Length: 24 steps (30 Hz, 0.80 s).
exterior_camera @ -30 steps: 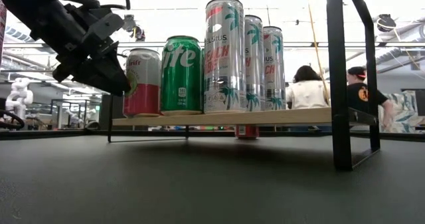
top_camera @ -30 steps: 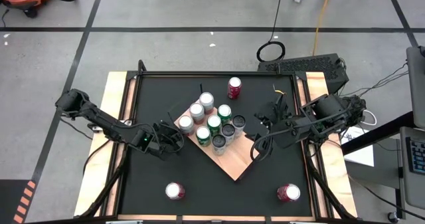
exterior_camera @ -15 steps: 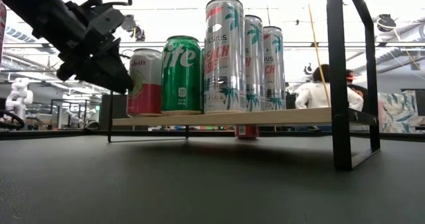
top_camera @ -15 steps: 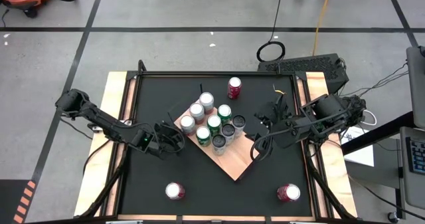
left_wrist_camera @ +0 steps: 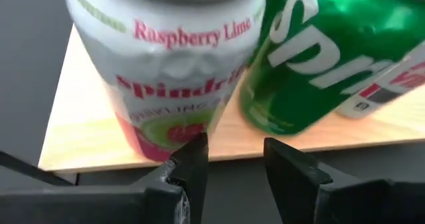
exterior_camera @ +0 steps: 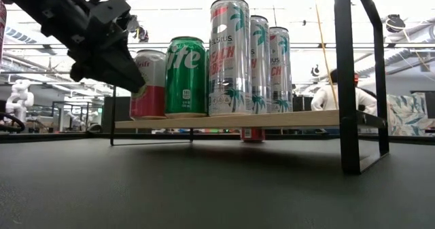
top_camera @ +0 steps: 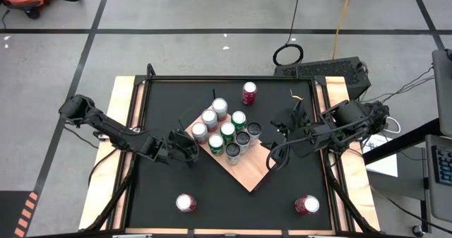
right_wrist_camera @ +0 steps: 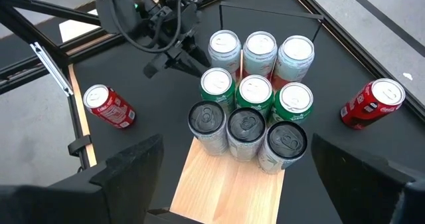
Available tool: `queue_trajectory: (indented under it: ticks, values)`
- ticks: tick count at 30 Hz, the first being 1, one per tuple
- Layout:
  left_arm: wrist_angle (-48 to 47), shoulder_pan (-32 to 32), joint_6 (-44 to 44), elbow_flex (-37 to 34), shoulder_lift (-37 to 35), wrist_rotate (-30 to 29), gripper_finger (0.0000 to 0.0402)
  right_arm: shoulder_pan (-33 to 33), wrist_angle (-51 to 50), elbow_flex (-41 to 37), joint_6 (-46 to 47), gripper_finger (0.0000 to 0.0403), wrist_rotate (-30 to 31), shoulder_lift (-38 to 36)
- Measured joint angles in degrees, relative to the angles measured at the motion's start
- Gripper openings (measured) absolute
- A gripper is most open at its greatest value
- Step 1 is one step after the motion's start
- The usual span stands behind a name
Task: Place canned beverage on shelf
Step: Put the white and pink soda can aligned with the other white and pink soda cans
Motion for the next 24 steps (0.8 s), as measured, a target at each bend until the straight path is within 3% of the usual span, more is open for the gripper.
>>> queue_trajectory:
  ticks: [6, 24]
  values:
    - [5.1, 1.8, 5.6, 0.0, 0.5, 1.5, 0.0147, 0.0, 0.0, 0.0, -0.1, 0.0357, 0.0, 0.0]
    - [4.5, 2.8, 5.5, 0.0, 1.0, 1.4, 0.0147, 0.0, 0.8, 0.0, 0.0, 0.0357, -0.2, 0.0]
